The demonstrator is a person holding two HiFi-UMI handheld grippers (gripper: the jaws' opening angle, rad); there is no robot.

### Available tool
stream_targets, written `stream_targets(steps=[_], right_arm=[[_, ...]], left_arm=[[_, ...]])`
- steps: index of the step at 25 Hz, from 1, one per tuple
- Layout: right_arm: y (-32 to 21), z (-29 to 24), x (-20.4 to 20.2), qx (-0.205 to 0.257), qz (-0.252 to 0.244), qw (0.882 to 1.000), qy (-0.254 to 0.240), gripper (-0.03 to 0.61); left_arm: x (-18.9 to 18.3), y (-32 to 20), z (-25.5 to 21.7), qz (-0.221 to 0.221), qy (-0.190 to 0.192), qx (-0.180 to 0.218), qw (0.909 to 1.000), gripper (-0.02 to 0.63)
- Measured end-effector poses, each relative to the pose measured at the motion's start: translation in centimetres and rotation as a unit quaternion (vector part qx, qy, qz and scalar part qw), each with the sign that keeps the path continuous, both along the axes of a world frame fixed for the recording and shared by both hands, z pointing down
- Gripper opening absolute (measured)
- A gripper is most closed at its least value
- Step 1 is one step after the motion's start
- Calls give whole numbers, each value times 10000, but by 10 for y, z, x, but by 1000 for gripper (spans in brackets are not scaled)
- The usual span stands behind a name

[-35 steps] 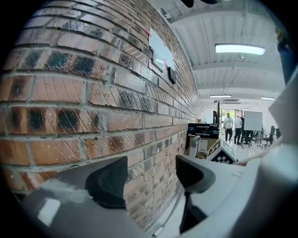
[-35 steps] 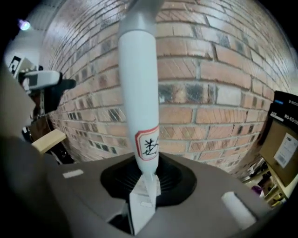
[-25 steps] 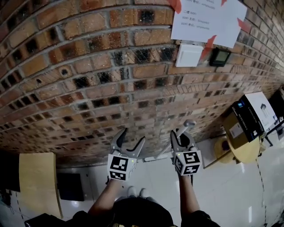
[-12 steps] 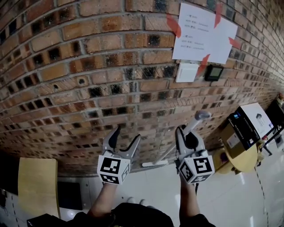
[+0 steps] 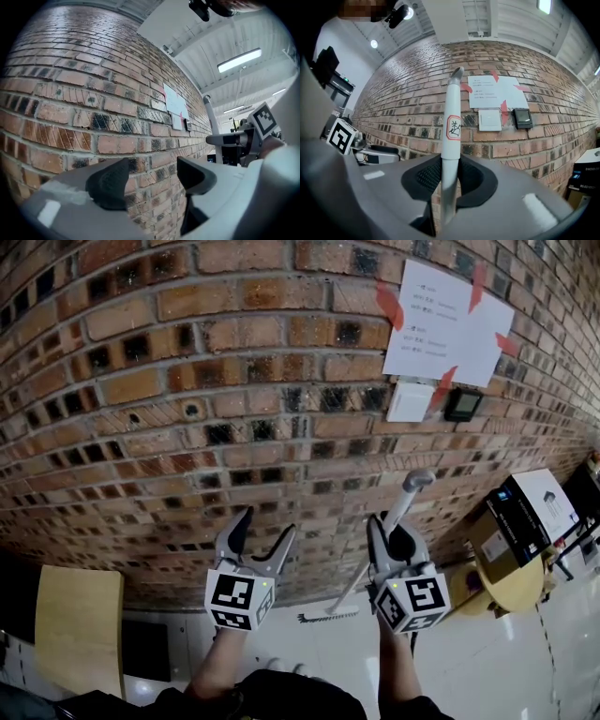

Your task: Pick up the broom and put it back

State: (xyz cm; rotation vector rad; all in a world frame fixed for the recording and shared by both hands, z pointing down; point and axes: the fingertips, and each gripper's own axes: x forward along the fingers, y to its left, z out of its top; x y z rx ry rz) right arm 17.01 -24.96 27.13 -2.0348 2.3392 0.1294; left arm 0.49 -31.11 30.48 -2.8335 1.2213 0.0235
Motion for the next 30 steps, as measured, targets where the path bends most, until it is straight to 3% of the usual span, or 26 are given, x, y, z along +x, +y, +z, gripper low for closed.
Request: stream_targets(steps=[10,20,30], right_arm=[[-13,38,-55,-461,-651,9968,-41,78],[-40,111,-73,-1423,-572,9881,-73,75],[-63,214,-99,-2459,-718,9662,284,72]], left_arm=[[-30,-8,18,-381,-14,-170,9991,325],[-63,-12,39,-886,-89,-432,9951,325],[-97,-16,82,-1349,-170,-843,9871,325]])
